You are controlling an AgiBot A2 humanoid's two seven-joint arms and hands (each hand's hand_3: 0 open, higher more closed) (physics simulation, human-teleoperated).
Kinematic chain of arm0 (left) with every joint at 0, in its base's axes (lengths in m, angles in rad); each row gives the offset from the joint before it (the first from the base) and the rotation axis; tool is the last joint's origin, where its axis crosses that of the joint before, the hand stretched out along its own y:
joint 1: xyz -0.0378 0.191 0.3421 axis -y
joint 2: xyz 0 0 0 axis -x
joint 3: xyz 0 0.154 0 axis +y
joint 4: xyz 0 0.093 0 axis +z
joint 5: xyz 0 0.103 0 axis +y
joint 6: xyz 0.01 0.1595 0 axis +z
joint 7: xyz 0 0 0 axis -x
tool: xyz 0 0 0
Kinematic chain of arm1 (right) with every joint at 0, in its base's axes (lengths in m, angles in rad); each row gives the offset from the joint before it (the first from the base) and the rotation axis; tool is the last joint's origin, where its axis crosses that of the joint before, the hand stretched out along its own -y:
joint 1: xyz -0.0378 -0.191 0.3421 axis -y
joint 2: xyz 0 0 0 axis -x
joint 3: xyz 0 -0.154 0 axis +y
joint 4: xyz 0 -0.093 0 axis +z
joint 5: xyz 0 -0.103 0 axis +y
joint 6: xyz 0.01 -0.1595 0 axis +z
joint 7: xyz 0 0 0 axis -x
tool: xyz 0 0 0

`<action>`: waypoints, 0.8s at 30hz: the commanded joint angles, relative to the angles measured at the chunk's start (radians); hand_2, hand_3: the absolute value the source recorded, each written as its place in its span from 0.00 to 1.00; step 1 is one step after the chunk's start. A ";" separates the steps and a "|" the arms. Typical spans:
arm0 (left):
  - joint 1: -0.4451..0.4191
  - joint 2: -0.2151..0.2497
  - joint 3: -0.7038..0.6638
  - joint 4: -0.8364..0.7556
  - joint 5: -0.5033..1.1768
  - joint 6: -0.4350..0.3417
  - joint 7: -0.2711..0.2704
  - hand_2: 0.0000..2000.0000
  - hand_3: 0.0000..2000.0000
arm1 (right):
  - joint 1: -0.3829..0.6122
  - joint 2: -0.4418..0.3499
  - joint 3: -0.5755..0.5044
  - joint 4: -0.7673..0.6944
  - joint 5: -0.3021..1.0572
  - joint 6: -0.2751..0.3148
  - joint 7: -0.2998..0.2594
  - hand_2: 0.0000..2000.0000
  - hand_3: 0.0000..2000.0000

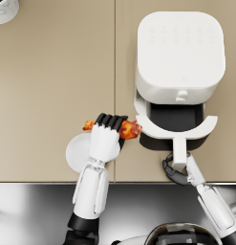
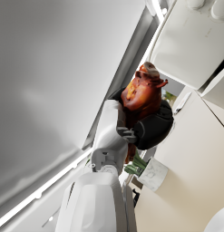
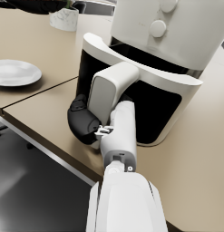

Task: Pick up the drumstick and place it into the air fryer

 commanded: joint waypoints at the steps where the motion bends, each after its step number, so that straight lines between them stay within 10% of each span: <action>1: 0.078 0.042 0.056 0.017 0.000 0.001 0.000 1.00 1.00 | 0.009 0.005 0.132 0.158 0.000 0.010 0.001 1.00 1.00; 11: 0.246 0.183 0.232 0.192 0.000 -0.003 -0.001 1.00 1.00 | 0.010 0.151 0.300 0.336 -0.002 0.044 0.020 1.00 1.00; 12: 0.426 -0.068 0.561 0.210 0.000 -0.005 -0.001 1.00 1.00 | 0.050 0.185 0.345 0.340 -0.002 0.063 0.021 1.00 1.00; 13: 0.297 0.133 0.334 0.229 -0.001 -0.008 -0.001 1.00 1.00 | 0.007 0.159 0.299 0.350 -0.003 0.077 0.023 1.00 1.00; 19: 0.327 0.166 0.412 0.370 -0.168 -0.032 0.000 1.00 1.00 | 0.010 0.155 0.296 0.357 -0.003 0.105 0.021 1.00 1.00; 20: 0.331 0.172 0.415 0.388 -0.177 -0.034 0.000 1.00 1.00 | 0.018 0.436 0.270 0.275 -0.003 0.108 0.020 1.00 1.00; 21: 0.334 0.178 0.427 0.399 -0.182 -0.038 0.000 1.00 1.00 | 0.015 0.432 0.265 0.274 -0.003 0.113 0.018 1.00 1.00; 22: 0.328 0.176 0.430 0.395 -0.186 -0.043 0.000 0.32 0.84 | 0.052 0.185 0.345 0.357 -0.003 0.115 0.016 1.00 1.00; 23: 0.324 0.176 0.424 0.386 -0.189 -0.011 -0.001 0.00 0.67 | 0.010 0.155 0.296 0.357 -0.003 0.112 0.016 1.00 1.00; 24: 0.315 0.172 0.424 0.374 -0.191 0.014 -0.001 0.00 0.51 | 0.012 0.151 0.297 0.359 -0.003 0.114 0.016 1.00 1.00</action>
